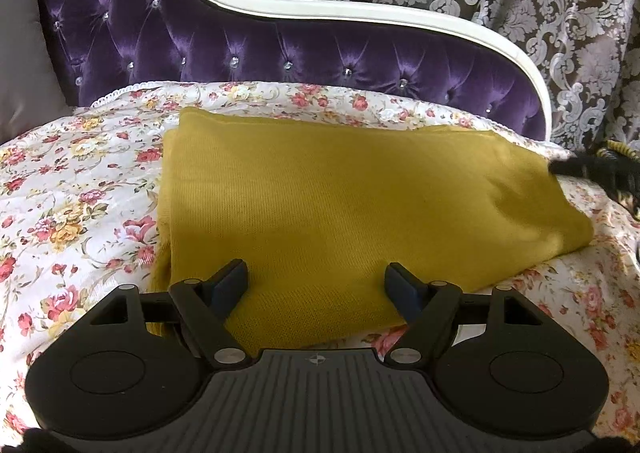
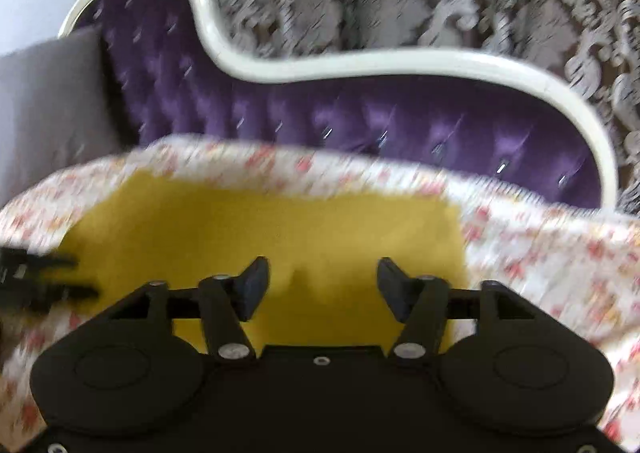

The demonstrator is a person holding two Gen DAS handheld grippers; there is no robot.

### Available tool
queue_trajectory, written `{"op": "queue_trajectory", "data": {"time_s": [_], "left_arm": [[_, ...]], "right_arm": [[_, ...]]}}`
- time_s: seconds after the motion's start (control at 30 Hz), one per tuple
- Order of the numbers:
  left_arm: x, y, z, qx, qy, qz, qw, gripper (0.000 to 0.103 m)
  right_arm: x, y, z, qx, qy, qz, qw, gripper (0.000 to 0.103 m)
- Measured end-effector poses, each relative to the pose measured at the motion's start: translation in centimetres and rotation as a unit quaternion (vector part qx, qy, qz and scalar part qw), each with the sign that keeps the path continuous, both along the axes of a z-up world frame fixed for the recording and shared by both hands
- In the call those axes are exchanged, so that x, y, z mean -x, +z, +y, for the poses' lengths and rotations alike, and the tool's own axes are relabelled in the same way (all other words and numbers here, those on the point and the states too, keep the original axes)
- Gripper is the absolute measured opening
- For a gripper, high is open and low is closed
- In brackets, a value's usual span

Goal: Fold small clothes
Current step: 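Reach the right gripper to the sweater end and close on it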

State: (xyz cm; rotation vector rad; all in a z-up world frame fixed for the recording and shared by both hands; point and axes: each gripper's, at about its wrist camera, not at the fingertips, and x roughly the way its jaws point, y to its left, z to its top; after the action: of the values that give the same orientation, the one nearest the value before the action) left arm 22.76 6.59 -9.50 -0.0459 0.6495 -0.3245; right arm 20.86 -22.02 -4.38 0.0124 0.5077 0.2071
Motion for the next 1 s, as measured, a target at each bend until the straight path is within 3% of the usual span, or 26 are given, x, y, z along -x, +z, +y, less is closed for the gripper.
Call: {"op": "queue_trajectory", "data": {"time_s": [0.2,0.33,0.4,0.5,0.63,1.0], "left_arm": [[0.0,0.0,0.2,0.01,0.0,0.001,0.9999,0.074],[0.0,0.0,0.1,0.007,0.0,0.001,1.0,0.074],[0.1,0.0,-0.1,0.004,0.0,0.0,1.0,0.074],[0.0,0.0,-0.2,0.0,0.0,0.0,1.0,0.075],[0.0,0.0,-0.3,-0.001,0.0,0.001,1.0,0.075],[-0.1,0.0,-0.3,0.0,-0.002,0.002,1.0,0.076]], "right_arm": [[-4.8,-1.0,-1.8,0.02,-0.025,0.022,0.999,0.072],[-6.5,-4.5,-2.8,0.038,-0.035,0.091,0.994,0.075],[-6.3,-5.2,-5.1,-0.03,-0.054,0.1,0.993,0.082],[-5.8,-4.7,-7.2,-0.087,-0.067,0.105,0.988,0.083],[-4.5,-4.0,-9.9,-0.171,-0.043,0.101,0.979,0.083],[-6.2,-6.0,-11.1,-0.269,0.029,0.15,0.951,0.085]]}}
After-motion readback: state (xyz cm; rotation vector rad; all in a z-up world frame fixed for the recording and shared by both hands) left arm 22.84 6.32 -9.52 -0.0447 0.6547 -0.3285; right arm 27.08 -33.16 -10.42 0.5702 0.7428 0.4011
